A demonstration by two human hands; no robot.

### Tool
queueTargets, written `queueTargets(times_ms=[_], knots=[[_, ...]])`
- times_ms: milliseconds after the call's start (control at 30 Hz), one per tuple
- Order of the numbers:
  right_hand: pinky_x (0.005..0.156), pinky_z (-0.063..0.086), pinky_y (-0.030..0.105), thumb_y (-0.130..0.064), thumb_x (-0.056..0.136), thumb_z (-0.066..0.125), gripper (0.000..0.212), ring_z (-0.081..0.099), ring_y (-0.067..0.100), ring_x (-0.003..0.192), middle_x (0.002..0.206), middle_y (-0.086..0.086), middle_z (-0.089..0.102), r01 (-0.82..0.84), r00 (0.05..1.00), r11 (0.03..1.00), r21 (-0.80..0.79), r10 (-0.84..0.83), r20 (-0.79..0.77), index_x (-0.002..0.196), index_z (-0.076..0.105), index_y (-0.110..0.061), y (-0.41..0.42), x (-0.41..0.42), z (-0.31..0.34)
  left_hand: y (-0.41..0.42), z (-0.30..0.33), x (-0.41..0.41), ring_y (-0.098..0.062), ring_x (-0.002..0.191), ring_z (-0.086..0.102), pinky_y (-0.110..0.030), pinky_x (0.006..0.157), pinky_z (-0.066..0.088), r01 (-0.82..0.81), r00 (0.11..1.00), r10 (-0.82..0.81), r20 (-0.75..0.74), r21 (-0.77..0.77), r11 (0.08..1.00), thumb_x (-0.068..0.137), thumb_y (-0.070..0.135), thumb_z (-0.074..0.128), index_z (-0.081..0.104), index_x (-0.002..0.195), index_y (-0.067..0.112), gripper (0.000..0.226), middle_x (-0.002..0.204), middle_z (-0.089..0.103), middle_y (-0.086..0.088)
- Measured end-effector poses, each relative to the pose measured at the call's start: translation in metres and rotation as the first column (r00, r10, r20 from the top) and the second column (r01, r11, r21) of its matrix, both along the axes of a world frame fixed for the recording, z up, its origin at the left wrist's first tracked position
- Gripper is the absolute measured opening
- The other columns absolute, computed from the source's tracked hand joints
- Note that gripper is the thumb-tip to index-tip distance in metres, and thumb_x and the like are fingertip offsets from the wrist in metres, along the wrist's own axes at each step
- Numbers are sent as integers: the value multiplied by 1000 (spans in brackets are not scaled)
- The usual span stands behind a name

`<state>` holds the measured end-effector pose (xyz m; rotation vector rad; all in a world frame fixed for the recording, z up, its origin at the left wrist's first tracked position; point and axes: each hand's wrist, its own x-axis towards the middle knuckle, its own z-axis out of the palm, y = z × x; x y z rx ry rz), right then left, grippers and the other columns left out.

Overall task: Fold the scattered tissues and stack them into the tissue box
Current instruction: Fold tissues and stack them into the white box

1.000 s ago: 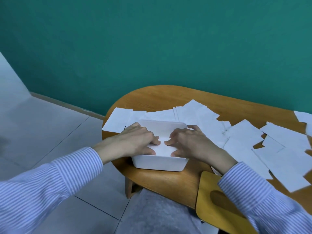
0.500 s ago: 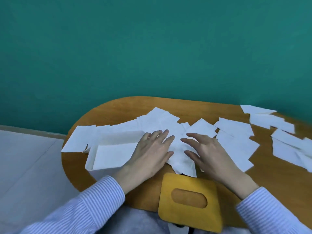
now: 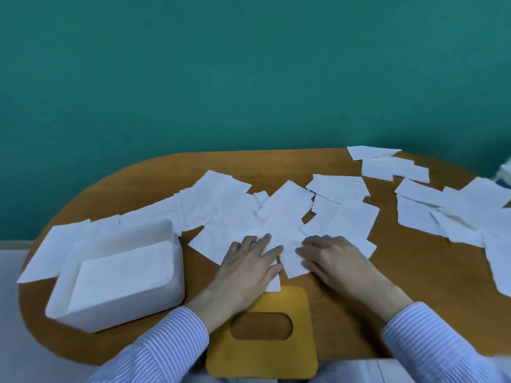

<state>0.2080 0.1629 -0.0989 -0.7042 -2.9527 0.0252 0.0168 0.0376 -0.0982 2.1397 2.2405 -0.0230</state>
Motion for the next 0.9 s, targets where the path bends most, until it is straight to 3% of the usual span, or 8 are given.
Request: queueTargets(times_ms=[100, 167, 267, 367, 500, 633, 767, 900], knots=[[81, 48, 31, -39, 101, 42, 26, 61, 15, 98, 118, -10, 62, 11, 998, 999, -37, -13, -59, 110, 65, -31, 3, 14, 2, 2, 6, 3, -20, 132, 39, -37, 104, 34, 59, 996, -63, 59, 70, 996, 107, 51, 23, 51, 141, 35, 47, 153, 44, 6], [81, 48, 29, -38, 100, 46, 24, 61, 12, 97, 115, -11, 64, 16, 997, 999, -48, -20, -79, 110, 68, -31, 6, 23, 3, 9, 12, 1, -15, 115, 46, -34, 95, 36, 90, 994, -96, 45, 118, 989, 108, 49, 24, 62, 126, 36, 44, 132, 61, 12], [80, 49, 31, -36, 100, 49, 20, 59, 12, 96, 112, -14, 64, 48, 993, 998, -43, -53, -102, 108, 67, -33, 8, 34, 5, 32, 20, -5, -14, 102, 46, -31, 85, 34, 128, 987, -145, 63, 218, 967, 108, 44, 32, 67, 117, 35, 38, 109, 66, 12], [71, 50, 33, -35, 98, 52, 18, 58, 17, 90, 105, -10, 65, 155, 975, 988, -5, -154, -163, 108, 67, -32, 13, 44, 10, 61, 20, -4, -15, 102, 48, -30, 81, 34, 192, 968, -232, 99, 306, 932, 105, 38, 47, 68, 121, 29, 28, 110, 63, 9], [64, 50, 31, -45, 91, 61, 28, 58, 18, 83, 99, -7, 65, 276, 958, 958, 72, -269, -101, 113, 64, -28, 17, 57, 5, 90, 7, 2, -16, 98, 52, -27, 74, 28, 363, 921, -389, 11, 331, 871, 95, 33, 67, 71, 114, 28, 20, 106, 64, 9], [58, 48, 31, -39, 94, 56, 19, 57, 19, 78, 91, -5, 62, 422, 893, 905, 44, -407, -193, 101, 67, -25, 27, 75, 1, 116, 7, 13, -14, 99, 55, -25, 75, 33, 383, 896, -435, 95, 334, 861, 102, 33, 56, 73, 113, 26, 21, 109, 67, 9], [65, 45, 32, -36, 94, 59, 23, 56, 23, 85, 100, 0, 61, 520, 851, 852, 62, -511, -120, 110, 63, -19, 39, 78, -3, 149, 9, 29, -15, 105, 55, -34, 83, 47, 408, 868, -460, 188, 261, 875, 103, 32, 54, 69, 120, 25, 23, 120, 67, 10], [73, 46, 35, -31, 94, 61, 29, 55, 25, 93, 108, 4, 59, 528, 848, 848, 42, -525, -70, 120, 59, -18, 45, 73, -3, 173, 5, 37, -16, 107, 51, -34, 88, 45, 429, 865, -471, 173, 233, 873, 100, 28, 60, 65, 126, 24, 27, 118, 65, 6]])
